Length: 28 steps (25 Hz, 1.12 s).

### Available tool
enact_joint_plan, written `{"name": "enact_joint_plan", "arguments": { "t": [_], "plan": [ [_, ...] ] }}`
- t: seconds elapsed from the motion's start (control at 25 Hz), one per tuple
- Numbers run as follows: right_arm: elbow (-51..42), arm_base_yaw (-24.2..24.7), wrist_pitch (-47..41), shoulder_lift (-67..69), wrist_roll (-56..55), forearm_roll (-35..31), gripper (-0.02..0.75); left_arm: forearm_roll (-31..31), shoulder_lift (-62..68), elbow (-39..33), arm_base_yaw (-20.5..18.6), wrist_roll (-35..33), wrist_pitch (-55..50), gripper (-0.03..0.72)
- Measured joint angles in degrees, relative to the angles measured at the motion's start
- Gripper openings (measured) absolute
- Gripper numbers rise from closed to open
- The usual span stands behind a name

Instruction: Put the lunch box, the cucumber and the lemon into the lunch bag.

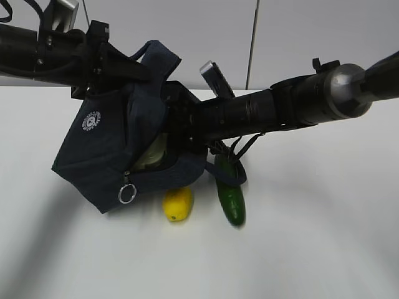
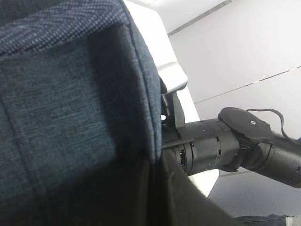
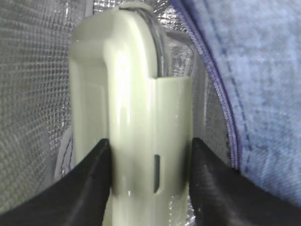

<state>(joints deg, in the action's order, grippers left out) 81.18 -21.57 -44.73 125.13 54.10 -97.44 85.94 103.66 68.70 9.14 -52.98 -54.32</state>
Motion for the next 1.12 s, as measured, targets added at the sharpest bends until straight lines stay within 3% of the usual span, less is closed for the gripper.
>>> {"name": "enact_joint_plan", "arguments": {
  "t": [1.12],
  "plan": [
    [0.1,0.0,-1.9,0.0,0.0,0.0,0.393,0.0,0.0,0.0,0.0,0.0,0.0,-0.006]
  ]
}}
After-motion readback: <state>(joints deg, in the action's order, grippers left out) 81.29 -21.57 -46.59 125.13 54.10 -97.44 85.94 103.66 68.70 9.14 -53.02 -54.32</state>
